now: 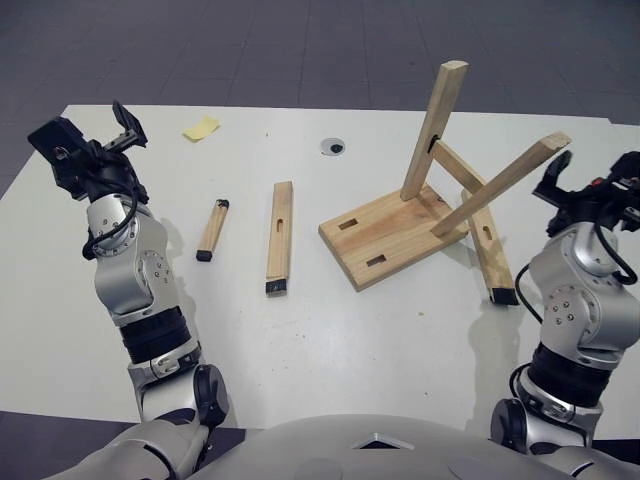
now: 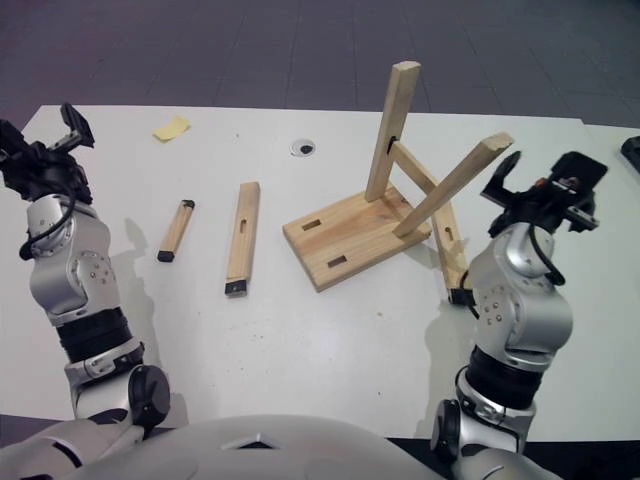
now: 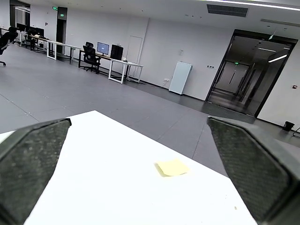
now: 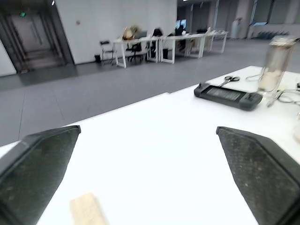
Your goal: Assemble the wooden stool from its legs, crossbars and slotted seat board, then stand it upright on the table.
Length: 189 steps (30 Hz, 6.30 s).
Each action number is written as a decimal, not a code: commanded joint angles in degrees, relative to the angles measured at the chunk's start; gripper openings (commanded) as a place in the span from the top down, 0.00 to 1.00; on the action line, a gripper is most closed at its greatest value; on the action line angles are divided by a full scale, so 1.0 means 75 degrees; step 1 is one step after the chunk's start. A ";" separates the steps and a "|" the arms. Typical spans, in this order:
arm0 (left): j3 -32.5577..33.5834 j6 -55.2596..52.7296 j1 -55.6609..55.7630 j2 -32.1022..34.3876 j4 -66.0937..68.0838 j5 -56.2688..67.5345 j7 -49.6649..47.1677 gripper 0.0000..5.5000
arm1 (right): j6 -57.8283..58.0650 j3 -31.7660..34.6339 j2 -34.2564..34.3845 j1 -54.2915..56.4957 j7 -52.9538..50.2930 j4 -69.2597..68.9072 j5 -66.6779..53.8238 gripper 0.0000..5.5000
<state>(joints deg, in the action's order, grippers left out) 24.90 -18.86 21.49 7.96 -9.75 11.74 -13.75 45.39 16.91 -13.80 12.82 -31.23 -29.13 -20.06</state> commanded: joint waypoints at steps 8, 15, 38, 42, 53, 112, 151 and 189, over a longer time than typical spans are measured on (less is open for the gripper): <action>-0.0451 -0.0289 0.0153 -0.0053 0.0366 -0.0015 0.0100 0.02 | -0.2001 -0.1178 -0.0942 0.1026 0.1277 0.1405 0.2547 0.03; -0.0794 -0.0679 0.0154 -0.0044 0.0202 -0.0038 0.0262 0.02 | -0.0197 -0.0583 -0.0383 0.0686 0.4071 0.0296 -0.1160 0.03; -0.1835 -0.1515 0.0093 -0.0412 -0.0087 -0.0583 0.0149 0.02 | 0.3409 -0.3396 -0.0499 0.0205 0.3939 0.0630 -0.0057 0.03; -0.1772 -0.1488 0.0134 -0.0389 -0.0009 -0.0596 0.0129 0.02 | 0.3348 -0.3292 -0.0301 0.0302 0.4037 0.0687 0.0090 0.03; -0.1780 -0.1685 -0.0048 -0.0193 0.0114 -0.0914 0.0160 0.02 | 0.3087 -0.3672 -0.0283 0.0222 0.4157 0.1325 0.0897 0.03; -0.3419 -0.2805 -0.0890 0.3025 0.3891 -0.0856 0.5621 0.70 | 0.0789 -0.1069 0.1608 0.0186 0.4001 -0.0960 -0.0260 0.02; -0.4038 0.1657 0.1761 0.1863 -0.0234 -0.1392 0.4724 0.77 | -0.0107 -0.0499 0.2048 0.4330 0.4948 0.1616 -0.4602 0.02; -0.4502 0.1724 0.1229 0.1511 -0.0429 -0.1747 0.5014 0.77 | -0.0366 -0.1323 0.2351 0.3539 0.4861 0.1766 -0.4955 0.81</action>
<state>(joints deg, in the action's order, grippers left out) -8.39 -4.90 31.31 19.23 -13.78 -0.11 23.78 41.73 9.36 2.74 39.09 4.25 -14.73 -55.70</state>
